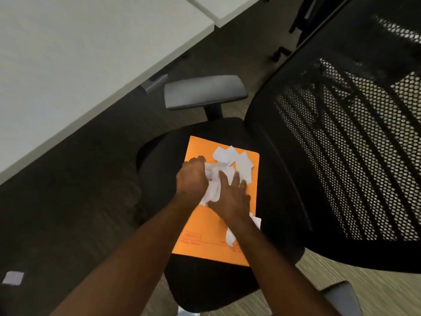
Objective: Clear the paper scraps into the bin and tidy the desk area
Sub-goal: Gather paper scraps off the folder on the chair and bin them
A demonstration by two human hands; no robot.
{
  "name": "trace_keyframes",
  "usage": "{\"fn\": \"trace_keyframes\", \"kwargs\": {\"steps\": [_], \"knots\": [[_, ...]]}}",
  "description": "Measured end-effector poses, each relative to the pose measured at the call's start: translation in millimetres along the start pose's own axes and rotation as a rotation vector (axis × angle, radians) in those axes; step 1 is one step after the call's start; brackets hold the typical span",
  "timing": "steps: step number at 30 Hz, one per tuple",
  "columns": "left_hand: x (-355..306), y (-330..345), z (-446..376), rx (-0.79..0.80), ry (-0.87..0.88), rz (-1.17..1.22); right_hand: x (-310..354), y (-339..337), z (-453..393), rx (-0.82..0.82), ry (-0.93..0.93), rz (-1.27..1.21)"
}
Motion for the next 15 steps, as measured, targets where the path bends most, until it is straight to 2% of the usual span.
{"fn": "trace_keyframes", "kwargs": {"steps": [4,7,15], "knots": [[19,-1,-2,0.017,-0.106,0.055,3,-6,10,-0.154,0.018,0.002],[31,1,-1,0.033,-0.167,0.146,3,-11,11,-0.204,0.033,-0.078],[58,5,3,0.044,-0.296,0.365,-26,-13,1,-0.145,0.147,-0.577]]}}
Point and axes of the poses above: each hand's wrist, its own z-axis away from the middle knuckle, its own y-axis out of the palm, x = y × z, the point moved 8 cm from there along -z, towards the middle knuckle, and after that the axes turned 10 degrees about z, right-handed, at the moved point
